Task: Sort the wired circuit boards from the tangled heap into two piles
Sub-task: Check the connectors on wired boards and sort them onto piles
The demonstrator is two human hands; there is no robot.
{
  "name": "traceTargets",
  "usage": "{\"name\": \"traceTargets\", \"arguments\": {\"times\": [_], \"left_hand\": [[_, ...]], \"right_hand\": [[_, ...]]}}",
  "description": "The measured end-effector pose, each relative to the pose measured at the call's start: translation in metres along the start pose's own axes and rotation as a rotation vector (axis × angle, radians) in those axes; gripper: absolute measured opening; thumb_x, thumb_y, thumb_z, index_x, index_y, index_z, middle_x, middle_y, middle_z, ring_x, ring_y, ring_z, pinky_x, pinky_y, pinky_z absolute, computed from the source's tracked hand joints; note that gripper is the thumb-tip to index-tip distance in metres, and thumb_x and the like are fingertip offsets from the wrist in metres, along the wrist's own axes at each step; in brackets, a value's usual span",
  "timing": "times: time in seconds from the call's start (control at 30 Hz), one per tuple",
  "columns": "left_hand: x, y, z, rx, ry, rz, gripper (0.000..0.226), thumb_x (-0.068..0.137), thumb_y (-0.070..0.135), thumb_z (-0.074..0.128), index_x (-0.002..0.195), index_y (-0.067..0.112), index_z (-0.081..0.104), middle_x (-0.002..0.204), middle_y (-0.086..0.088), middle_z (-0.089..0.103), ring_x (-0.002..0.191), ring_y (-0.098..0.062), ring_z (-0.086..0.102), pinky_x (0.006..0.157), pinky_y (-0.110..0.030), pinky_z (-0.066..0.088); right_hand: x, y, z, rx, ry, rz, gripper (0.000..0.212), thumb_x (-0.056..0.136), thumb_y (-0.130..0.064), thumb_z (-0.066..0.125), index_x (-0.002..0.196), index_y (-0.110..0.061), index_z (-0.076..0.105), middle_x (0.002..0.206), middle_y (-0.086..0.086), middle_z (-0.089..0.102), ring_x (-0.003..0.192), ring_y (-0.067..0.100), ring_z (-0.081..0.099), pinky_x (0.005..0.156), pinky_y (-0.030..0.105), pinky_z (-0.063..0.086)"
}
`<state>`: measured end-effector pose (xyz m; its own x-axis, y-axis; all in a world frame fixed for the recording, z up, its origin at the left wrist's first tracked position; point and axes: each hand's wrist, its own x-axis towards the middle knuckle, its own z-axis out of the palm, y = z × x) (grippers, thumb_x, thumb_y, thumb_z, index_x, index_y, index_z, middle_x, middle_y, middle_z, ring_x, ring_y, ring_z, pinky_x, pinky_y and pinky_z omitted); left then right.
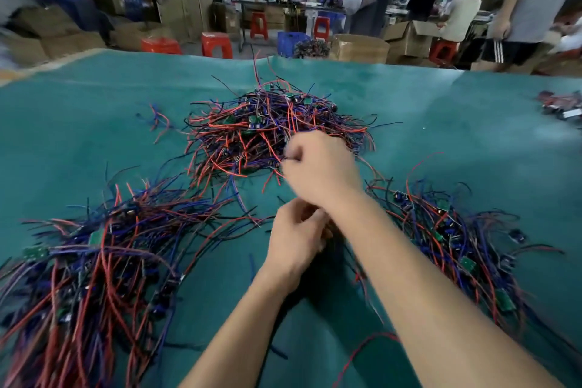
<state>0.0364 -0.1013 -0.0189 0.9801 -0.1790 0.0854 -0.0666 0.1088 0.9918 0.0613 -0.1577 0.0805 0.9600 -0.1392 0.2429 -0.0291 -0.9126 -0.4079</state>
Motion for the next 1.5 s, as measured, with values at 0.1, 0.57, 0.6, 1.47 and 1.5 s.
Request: {"name": "traceTargets", "arguments": {"times": [0.1,0.57,0.6,1.47,1.5], "left_hand": [[0.0,0.006,0.005,-0.082,0.065,-0.06,0.018,0.088,-0.004,0.049,0.08,0.009,0.059,0.061,-0.006,0.063,0.041,-0.008,0.045,0.037,-0.018,0.034],[-0.006,0.005,0.006,0.002,-0.032,-0.038,0.022,0.095,-0.003,0.049,0.092,0.009,0.067,0.089,-0.012,0.073,0.058,-0.011,0.062,0.044,-0.021,0.044],[-0.007,0.006,0.006,-0.026,-0.045,-0.032,0.019,0.099,0.003,0.049,0.096,0.009,0.066,0.09,-0.011,0.074,0.063,-0.012,0.065,0.043,-0.021,0.043],[-0.008,0.004,0.003,0.078,-0.111,0.031,0.019,0.094,0.017,0.066,0.077,0.014,0.075,0.049,0.004,0.048,0.04,-0.006,0.036,0.039,-0.017,0.03],[-0.007,0.003,0.003,0.101,-0.109,0.051,0.018,0.094,0.018,0.067,0.078,0.012,0.075,0.048,0.007,0.047,0.04,-0.005,0.035,0.039,-0.016,0.029]], "right_hand": [[0.003,0.071,0.008,-0.148,-0.082,0.249,0.027,0.09,-0.028,0.07,0.115,-0.018,0.068,0.125,0.012,0.061,0.118,0.036,0.058,0.096,0.04,0.051],[-0.038,0.118,-0.043,1.609,0.512,0.355,0.017,0.089,0.009,0.058,0.094,-0.002,0.071,0.072,0.01,0.067,0.054,0.018,0.062,0.053,0.026,0.052],[-0.043,0.114,-0.042,1.715,0.418,0.363,0.019,0.09,0.01,0.054,0.094,0.0,0.07,0.072,0.009,0.068,0.055,0.019,0.064,0.053,0.025,0.052],[-0.062,0.106,0.005,1.048,0.004,0.311,0.017,0.081,-0.002,0.081,0.089,-0.016,0.079,0.072,0.0,0.076,0.067,0.008,0.067,0.063,0.018,0.051],[-0.062,0.108,0.003,1.043,0.015,0.313,0.021,0.08,0.001,0.08,0.091,-0.016,0.078,0.068,-0.003,0.073,0.066,0.009,0.066,0.066,0.019,0.052]]}}
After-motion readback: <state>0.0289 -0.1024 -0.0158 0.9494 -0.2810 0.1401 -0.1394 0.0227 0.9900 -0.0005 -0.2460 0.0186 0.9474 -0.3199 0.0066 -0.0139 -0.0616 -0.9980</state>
